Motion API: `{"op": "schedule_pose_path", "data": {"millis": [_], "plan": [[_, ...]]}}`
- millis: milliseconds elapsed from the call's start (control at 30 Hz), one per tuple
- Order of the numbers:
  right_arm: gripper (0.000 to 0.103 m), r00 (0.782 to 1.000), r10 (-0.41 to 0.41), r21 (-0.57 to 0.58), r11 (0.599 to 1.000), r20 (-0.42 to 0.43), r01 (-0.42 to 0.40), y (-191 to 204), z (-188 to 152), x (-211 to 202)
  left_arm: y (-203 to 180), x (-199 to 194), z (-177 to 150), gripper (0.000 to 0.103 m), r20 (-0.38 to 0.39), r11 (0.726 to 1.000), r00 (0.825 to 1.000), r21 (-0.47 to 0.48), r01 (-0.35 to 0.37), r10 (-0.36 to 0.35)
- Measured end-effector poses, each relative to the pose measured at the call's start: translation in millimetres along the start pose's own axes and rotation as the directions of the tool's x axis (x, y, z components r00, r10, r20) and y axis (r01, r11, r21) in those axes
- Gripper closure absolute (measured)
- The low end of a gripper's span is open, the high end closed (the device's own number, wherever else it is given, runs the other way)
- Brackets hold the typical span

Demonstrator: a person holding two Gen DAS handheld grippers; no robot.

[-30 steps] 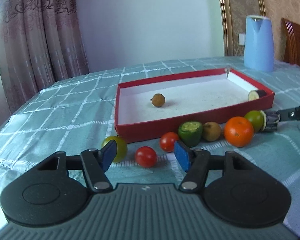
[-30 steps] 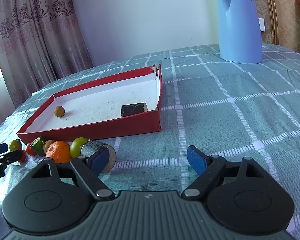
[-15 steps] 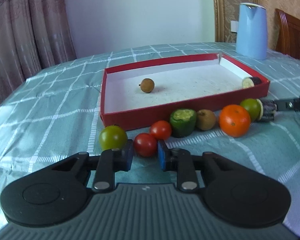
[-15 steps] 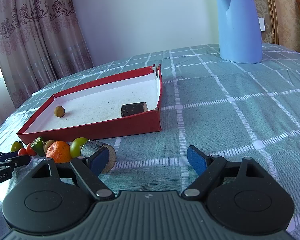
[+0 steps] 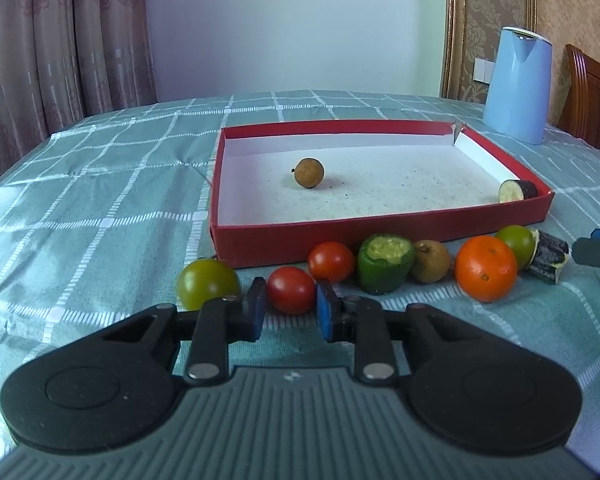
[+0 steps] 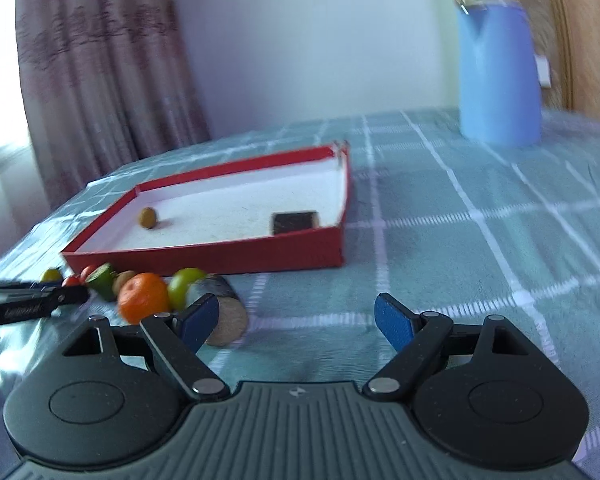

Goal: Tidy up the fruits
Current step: 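Grasp the red cherry tomato with the left gripper while the right grasps another log piece, then carry the tomato and the log piece over the red tray with both grippers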

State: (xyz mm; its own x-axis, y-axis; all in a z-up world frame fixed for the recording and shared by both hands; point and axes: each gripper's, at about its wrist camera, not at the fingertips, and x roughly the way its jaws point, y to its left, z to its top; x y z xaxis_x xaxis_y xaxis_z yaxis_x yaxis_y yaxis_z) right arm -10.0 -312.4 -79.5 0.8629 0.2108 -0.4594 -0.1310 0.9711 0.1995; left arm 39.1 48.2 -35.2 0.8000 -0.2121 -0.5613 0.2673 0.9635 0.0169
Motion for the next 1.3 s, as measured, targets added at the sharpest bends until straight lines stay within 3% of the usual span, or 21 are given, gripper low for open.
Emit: {"op": "schedule_pose_path", "data": {"millis": [167, 267, 367, 433, 533, 567, 933, 1100, 1300], "plan": [[0.017, 0.998, 0.067, -0.073, 0.995, -0.005, -0.067, 22, -1, -2, 0, 0, 0, 0.078, 0.002, 1.0, 1.0, 0.001, -0.001, 0.001], [0.018, 0.999, 0.045, -0.145, 0.988, -0.003, -0.045, 35, 3, 5, 0, 0, 0, 0.078, 0.002, 1.0, 1.0, 0.0, 0.0, 0.0], [0.019, 0.996, 0.053, -0.171, 0.983, -0.071, -0.065, 36, 10, 22, 0, -1, 0, 0.078, 0.002, 1.0, 1.0, -0.003, 0.002, -0.002], [0.04, 0.991, 0.054, -0.173, 0.982, -0.125, -0.075, 35, 12, 34, 1, -1, 0, 0.078, 0.002, 1.0, 1.0, -0.006, 0.004, -0.004], [0.064, 0.99, 0.039, -0.171, 0.983, -0.139, -0.063, 35, 11, 40, 1, -1, 0, 0.079, 0.002, 1.0, 1.0, -0.007, 0.009, -0.009], [0.065, 0.99, 0.043, -0.177, 0.982, -0.135, -0.067, 36, 11, 39, 1, -1, 0, 0.079, 0.002, 1.0, 1.0, -0.008, 0.009, -0.009], [0.066, 0.996, -0.012, -0.164, 0.987, -0.083, -0.002, 37, 9, 30, 1, -2, -1, 0.079, 0.006, 1.0, 1.0, -0.005, 0.002, -0.002], [0.066, 0.999, -0.037, -0.183, 0.983, -0.03, 0.031, 43, 9, 20, -5, -4, -2, 0.08, 0.016, 0.998, 0.998, 0.007, -0.068, 0.067], [0.066, 0.998, -0.056, -0.197, 0.979, 0.017, 0.058, 49, 13, 15, -2, -10, 0, 0.08, 0.029, 0.996, 0.997, -0.06, -0.07, 0.072]]}}
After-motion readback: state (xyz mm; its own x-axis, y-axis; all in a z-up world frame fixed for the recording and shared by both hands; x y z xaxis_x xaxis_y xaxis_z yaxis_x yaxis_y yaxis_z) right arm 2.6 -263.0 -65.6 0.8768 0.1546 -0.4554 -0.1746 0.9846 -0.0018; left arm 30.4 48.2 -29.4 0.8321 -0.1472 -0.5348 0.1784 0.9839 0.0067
